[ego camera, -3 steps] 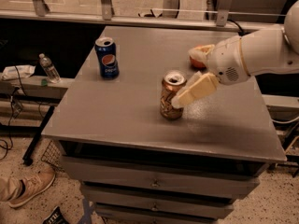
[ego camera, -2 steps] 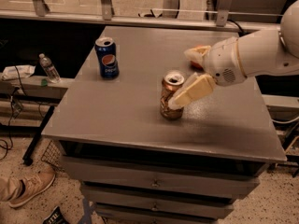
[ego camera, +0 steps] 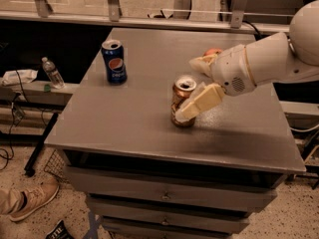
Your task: Knock orange can over
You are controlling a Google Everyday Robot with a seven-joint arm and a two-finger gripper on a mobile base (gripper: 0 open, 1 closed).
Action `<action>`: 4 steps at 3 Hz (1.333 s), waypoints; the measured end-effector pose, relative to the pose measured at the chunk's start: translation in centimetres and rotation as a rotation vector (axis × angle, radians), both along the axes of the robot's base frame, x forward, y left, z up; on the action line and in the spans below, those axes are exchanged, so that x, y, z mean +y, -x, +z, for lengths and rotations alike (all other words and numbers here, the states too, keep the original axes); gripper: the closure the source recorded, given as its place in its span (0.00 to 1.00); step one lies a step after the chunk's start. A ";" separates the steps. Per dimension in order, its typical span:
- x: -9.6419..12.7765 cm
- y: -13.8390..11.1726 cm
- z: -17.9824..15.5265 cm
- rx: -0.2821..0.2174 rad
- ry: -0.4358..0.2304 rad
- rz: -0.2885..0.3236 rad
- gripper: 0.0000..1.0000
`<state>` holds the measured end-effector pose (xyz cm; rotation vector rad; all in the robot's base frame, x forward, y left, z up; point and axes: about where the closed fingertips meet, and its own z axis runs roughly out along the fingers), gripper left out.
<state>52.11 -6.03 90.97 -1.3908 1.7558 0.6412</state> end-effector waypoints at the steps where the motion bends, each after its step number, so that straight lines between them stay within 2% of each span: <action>1: 0.5 0.2 -0.2 0.011 -0.004 0.017 0.16; 3: 1.7 0.2 -0.4 0.025 -0.017 0.044 0.62; 4: 0.9 -0.1 -0.2 0.024 0.036 0.031 0.85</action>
Offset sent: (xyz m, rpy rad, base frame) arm -0.0004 0.0125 -0.0077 0.0216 0.0392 0.0326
